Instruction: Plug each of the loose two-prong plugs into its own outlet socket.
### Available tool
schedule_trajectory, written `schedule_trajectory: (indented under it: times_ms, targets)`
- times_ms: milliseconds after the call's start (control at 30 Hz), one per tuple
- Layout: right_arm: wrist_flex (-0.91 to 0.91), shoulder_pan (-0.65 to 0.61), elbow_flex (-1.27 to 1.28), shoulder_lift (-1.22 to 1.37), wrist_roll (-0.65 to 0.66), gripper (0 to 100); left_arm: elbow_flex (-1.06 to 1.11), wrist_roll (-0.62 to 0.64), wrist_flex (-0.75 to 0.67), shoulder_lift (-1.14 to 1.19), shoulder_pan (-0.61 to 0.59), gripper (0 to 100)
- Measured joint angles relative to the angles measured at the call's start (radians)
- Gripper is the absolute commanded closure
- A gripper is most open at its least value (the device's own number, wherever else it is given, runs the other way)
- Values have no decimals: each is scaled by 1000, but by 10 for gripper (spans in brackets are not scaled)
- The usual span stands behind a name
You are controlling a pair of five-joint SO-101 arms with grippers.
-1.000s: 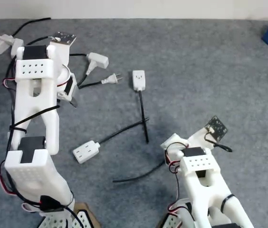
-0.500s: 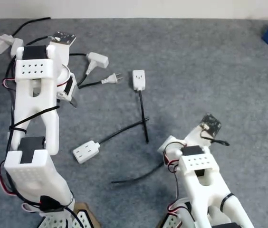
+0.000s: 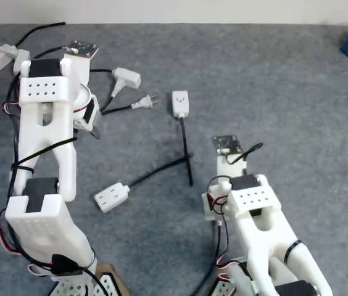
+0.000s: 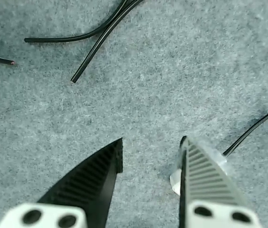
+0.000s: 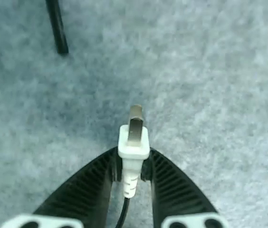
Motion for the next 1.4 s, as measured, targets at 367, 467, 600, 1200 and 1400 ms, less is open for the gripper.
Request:
schedule_trajectory:
  times_ms: [367, 467, 600, 1200, 1400]
  targets:
    - [71, -3, -12, 0, 57, 772, 0, 0, 0, 0, -15, 793]
    - [91, -3, -12, 0, 86, 772, 0, 0, 0, 0, -15, 793]
    - [181, -54, -12, 0, 68, 772, 0, 0, 0, 0, -17, 793]
    - [-49, -68, 84, -2, -157, 774, 0, 0, 0, 0, -58, 793]
    - [-54, -69, 86, -2, -158, 775, 0, 0, 0, 0, -61, 791]
